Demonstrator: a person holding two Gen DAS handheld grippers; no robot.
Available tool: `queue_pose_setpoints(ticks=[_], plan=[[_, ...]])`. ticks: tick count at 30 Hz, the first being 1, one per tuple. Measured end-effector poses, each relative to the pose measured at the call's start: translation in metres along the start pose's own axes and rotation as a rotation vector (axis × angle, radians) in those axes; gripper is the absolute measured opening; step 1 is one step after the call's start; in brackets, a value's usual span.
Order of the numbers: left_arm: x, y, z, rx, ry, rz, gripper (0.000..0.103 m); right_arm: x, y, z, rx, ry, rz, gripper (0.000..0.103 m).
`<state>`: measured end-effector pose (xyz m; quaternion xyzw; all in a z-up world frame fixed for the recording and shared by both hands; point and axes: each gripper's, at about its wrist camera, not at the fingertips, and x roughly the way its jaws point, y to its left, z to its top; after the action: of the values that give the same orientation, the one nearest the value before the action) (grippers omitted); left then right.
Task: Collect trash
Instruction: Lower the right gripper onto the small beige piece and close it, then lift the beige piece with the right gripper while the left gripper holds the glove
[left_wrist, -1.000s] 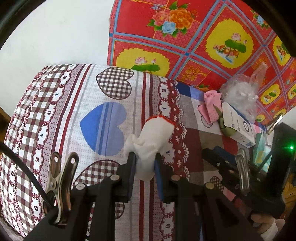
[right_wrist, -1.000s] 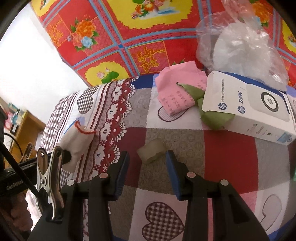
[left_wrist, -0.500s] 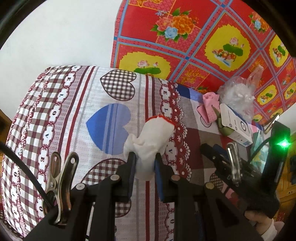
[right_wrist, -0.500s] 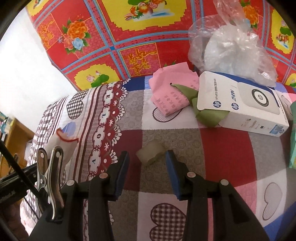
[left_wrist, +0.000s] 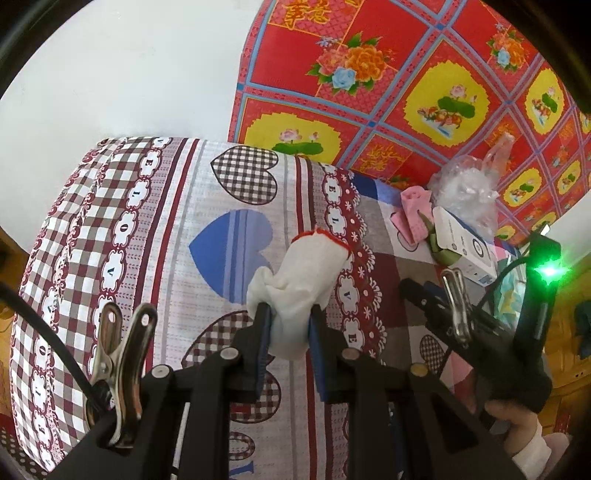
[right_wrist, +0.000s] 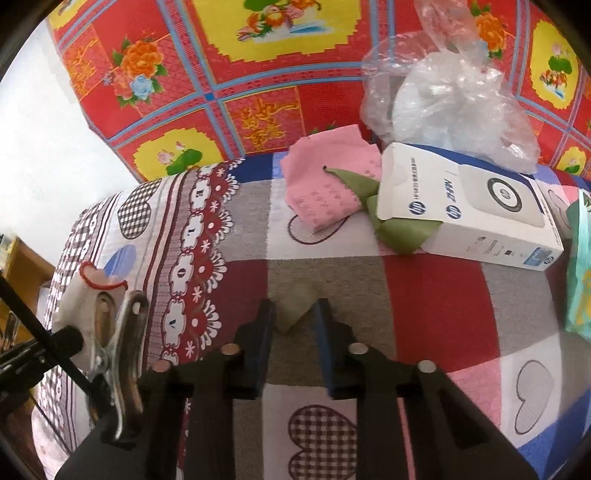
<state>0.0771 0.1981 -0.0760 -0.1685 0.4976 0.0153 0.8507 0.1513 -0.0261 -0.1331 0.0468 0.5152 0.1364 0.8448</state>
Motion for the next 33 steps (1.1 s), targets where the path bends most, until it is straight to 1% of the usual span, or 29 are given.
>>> queue_pose_setpoints(ticks=[1,2,3,6,14,19,24,28,33], plan=[[0.0,0.0,0.0,0.002,0.001,-0.004,0.021,0.0,-0.003,0.0,0.009,0.006,0.017,0.016],[0.0,-0.002,0.0,0.006,0.001,-0.01,0.021,0.0,-0.005,0.001,0.018,0.016,0.038,0.011],[-0.001,-0.002,0.0,0.009,-0.001,-0.012,0.021,-0.002,-0.006,0.001,0.023,0.018,0.042,0.01],[-0.002,-0.007,0.0,0.02,-0.002,-0.021,0.021,-0.016,-0.007,0.0,-0.001,-0.022,0.022,0.008],[-0.003,-0.021,0.003,0.059,-0.011,-0.039,0.021,-0.047,-0.027,-0.011,0.067,-0.053,0.059,0.008],[-0.003,-0.03,0.003,0.089,-0.005,-0.052,0.021,-0.066,-0.037,-0.021,0.097,-0.067,0.066,0.008],[-0.002,-0.039,0.003,0.107,0.002,-0.061,0.021,-0.083,-0.043,-0.03,0.086,-0.084,0.057,0.008],[-0.005,-0.046,0.001,0.119,-0.003,-0.07,0.021,-0.091,-0.051,-0.036,0.103,-0.093,0.075,0.008],[-0.009,-0.054,-0.002,0.134,-0.006,-0.059,0.021,-0.098,-0.055,-0.043,0.108,-0.092,0.096,0.008]])
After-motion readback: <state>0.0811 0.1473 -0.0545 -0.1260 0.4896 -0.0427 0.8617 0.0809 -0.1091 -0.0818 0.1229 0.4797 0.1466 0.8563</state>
